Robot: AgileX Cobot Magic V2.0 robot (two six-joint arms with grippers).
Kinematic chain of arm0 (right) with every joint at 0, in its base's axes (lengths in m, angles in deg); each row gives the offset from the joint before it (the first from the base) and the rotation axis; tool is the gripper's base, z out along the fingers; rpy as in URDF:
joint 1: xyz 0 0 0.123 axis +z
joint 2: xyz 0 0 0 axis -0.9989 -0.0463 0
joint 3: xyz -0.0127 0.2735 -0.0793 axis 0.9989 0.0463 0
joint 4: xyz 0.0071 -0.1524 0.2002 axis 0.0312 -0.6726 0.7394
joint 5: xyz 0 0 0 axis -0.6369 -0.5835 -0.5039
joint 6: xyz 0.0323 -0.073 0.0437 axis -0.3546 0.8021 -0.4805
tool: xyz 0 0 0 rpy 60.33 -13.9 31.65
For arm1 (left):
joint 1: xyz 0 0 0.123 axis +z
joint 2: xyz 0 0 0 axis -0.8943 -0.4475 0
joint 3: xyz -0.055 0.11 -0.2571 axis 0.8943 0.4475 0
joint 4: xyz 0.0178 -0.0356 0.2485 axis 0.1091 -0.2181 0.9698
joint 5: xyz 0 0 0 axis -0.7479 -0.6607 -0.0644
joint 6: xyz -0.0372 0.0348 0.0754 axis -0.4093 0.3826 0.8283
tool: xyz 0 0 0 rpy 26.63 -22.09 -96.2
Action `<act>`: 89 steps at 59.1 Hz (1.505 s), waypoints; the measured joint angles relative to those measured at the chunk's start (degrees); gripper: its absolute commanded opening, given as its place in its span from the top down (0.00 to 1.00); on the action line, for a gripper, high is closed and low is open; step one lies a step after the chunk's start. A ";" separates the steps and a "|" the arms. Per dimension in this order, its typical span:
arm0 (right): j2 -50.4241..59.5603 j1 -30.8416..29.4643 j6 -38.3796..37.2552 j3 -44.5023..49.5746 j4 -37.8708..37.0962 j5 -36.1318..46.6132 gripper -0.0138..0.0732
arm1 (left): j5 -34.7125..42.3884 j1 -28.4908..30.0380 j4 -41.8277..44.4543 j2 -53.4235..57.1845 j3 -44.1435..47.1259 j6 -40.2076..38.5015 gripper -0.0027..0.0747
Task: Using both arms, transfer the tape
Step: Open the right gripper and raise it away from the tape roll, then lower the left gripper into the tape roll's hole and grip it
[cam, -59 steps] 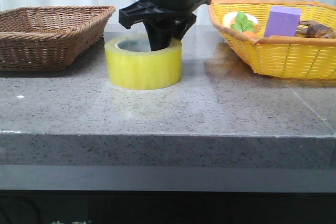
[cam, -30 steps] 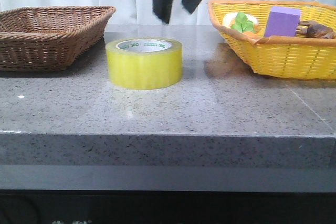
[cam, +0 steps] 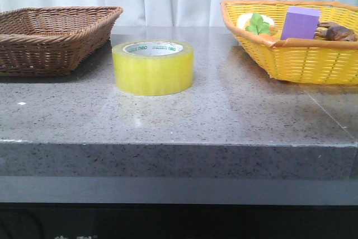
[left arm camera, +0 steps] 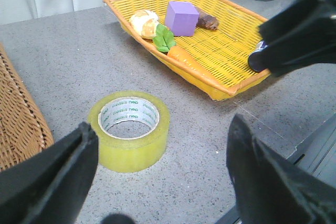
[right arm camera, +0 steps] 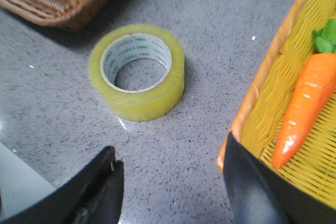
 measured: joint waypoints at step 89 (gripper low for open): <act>16.56 0.00 -0.13 11.93 0.40 5.11 0.33 | -38.36 0.00 6.39 -51.89 -48.14 0.00 0.30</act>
